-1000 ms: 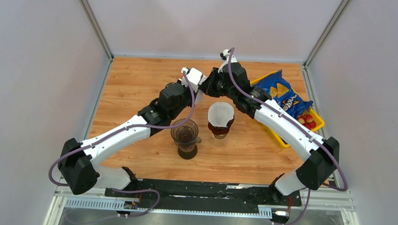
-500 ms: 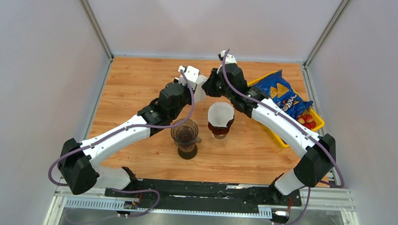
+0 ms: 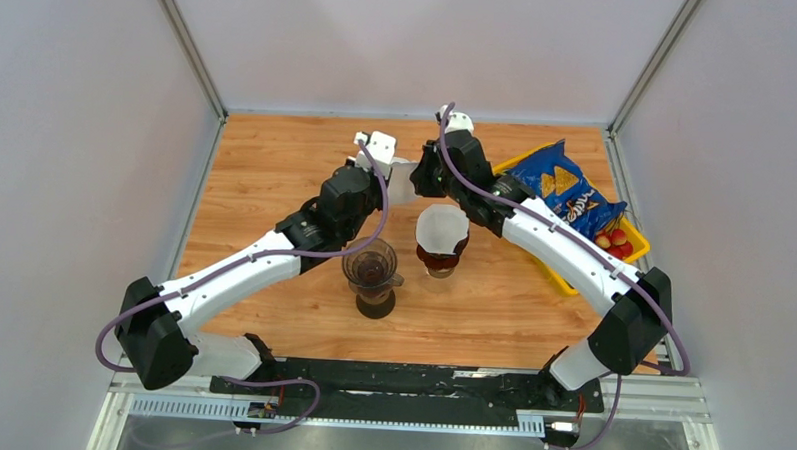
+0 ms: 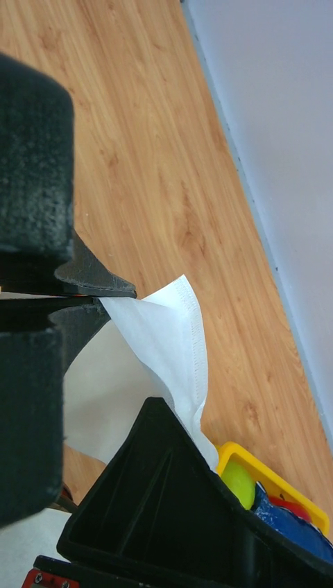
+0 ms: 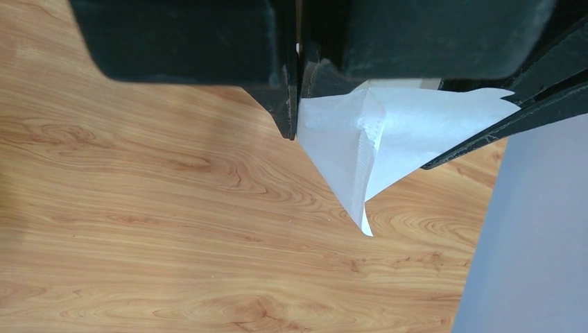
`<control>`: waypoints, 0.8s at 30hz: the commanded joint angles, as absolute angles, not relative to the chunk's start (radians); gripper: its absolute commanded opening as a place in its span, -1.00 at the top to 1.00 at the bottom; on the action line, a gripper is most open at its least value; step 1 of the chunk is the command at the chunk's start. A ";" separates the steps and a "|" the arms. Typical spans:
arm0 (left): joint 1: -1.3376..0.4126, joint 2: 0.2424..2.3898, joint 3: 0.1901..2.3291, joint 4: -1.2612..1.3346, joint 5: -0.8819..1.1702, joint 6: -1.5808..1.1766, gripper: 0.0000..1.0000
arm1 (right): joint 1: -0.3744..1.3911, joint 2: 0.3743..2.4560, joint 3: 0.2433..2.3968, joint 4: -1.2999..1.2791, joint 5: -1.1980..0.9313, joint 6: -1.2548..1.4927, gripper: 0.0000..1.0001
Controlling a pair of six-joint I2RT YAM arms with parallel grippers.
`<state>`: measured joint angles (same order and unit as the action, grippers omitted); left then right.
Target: Place the coffee filter in the dripper
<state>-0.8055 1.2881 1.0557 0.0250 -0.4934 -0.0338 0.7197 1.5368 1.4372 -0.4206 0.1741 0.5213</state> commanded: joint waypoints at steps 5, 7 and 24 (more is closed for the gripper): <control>-0.805 1.261 1.114 0.007 -0.580 -0.070 0.99 | 0.716 1.538 1.452 -0.459 0.230 0.457 1.00; -0.805 1.261 1.114 0.005 -0.574 -0.074 0.99 | 0.716 1.536 1.452 -0.458 0.193 0.426 1.00; -0.721 1.127 1.034 -0.111 -0.223 -0.074 1.00 | 0.716 1.475 1.378 -0.441 -0.135 0.014 1.00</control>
